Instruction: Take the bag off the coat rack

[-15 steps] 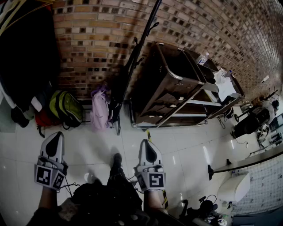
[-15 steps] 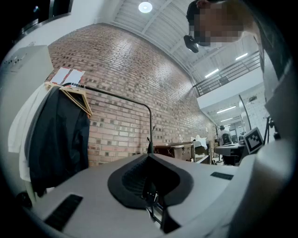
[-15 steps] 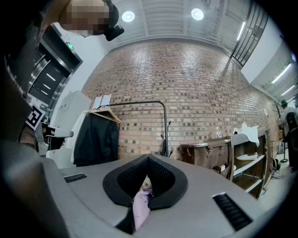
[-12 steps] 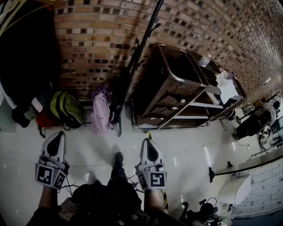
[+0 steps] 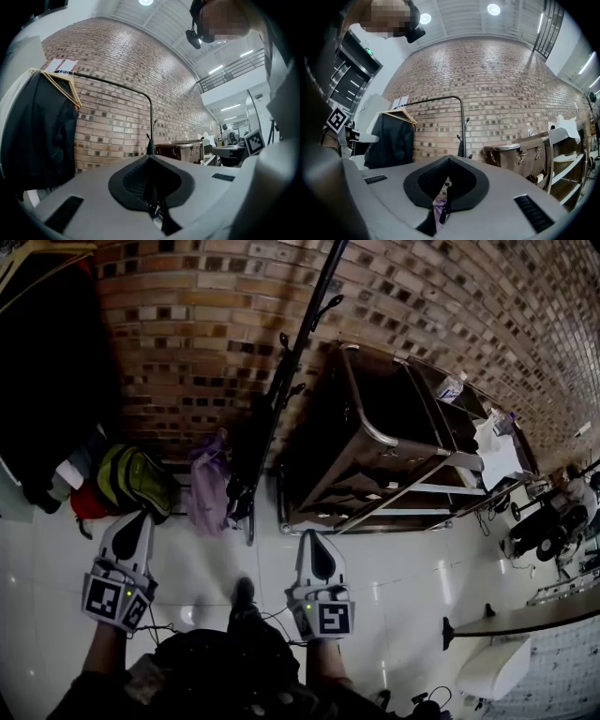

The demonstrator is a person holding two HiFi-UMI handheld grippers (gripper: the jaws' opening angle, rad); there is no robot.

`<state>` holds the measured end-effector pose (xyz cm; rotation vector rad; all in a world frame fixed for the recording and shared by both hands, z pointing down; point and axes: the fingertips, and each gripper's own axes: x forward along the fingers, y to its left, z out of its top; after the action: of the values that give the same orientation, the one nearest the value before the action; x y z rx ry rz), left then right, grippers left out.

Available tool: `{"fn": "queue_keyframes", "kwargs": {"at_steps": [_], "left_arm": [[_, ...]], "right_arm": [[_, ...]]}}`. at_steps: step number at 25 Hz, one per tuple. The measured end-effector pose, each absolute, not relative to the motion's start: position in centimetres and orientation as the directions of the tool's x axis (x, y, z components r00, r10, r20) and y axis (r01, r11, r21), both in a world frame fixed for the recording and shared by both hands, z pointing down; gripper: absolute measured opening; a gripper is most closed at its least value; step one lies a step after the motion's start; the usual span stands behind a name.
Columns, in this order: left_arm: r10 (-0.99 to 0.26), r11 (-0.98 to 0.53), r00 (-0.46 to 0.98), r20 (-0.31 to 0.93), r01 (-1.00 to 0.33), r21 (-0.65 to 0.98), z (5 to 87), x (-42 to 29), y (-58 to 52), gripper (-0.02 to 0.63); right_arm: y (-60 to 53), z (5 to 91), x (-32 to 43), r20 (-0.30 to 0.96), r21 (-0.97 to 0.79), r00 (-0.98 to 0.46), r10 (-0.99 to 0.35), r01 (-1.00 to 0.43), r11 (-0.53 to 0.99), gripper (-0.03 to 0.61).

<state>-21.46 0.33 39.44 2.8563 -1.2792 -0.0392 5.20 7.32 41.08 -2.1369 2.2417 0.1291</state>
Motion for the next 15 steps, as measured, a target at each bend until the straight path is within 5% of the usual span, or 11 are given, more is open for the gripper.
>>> {"fn": "queue_keyframes", "kwargs": {"at_steps": [15], "left_arm": [[-0.788,-0.615,0.615,-0.017,-0.788,0.035,38.1,-5.9,-11.9,0.009]], "right_arm": [[-5.9,40.6,14.3,-0.039,0.017,-0.191,-0.981,-0.982,0.190,0.009]]}}
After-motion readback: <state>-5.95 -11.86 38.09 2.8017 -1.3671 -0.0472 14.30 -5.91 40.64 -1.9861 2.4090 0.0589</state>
